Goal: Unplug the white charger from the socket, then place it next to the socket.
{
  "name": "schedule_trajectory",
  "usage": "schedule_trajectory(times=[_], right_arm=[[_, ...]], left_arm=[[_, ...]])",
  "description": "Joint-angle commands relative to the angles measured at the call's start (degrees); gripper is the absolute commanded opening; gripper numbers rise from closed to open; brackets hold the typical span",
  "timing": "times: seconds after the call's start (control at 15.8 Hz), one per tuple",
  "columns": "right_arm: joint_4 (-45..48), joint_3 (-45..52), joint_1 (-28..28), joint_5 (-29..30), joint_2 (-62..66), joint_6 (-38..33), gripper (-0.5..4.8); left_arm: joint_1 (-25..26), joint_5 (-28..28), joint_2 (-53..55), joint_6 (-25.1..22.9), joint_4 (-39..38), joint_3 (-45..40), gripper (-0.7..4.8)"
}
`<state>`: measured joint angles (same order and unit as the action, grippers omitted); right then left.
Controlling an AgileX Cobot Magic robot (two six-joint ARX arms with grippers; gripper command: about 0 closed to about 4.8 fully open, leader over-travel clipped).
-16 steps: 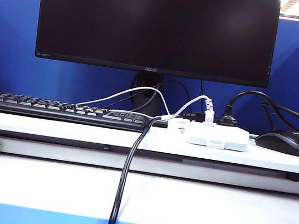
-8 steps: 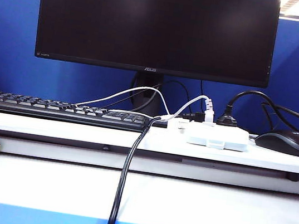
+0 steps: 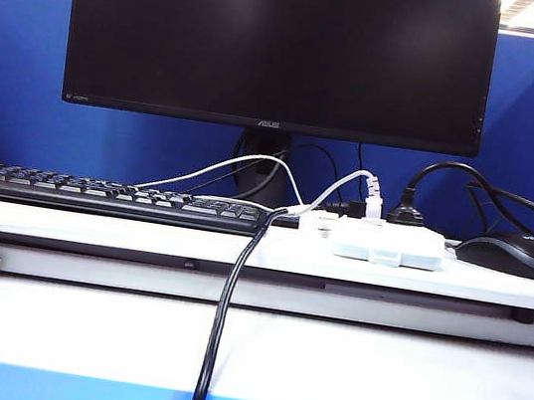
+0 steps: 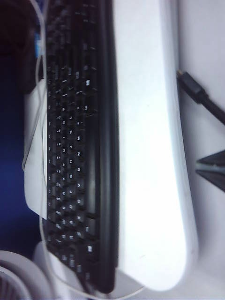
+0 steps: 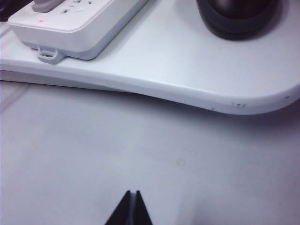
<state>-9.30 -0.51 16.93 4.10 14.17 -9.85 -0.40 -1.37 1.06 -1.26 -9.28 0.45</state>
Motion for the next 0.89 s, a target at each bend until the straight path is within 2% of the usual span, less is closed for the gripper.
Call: schedule_trajectory(times=[0.06, 0.63, 0.7, 0.89], right_arm=[[1.0, 0.2, -0.1, -0.1, -0.1, -0.2, -0.06], [0.7, 0.2, -0.3, -0.4, 0.0, -0.7, -0.06], [0.7, 0.2, -0.9, -0.5, 0.0, -1.0, -0.06], [1.3, 0.2, -7.9, -1.0, -1.1, -3.5, -0.06]], left_arm=[[-0.1, 0.2, 0.4, 1.4, -0.9, -0.1, -0.05], [-0.1, 0.1, 0.3, 1.5, -0.5, -0.1, -0.02], [-0.1, 0.0, 0.3, 1.5, -0.5, -0.1, -0.02], [-0.1, 0.0, 0.3, 1.5, -0.5, -0.1, -0.02]])
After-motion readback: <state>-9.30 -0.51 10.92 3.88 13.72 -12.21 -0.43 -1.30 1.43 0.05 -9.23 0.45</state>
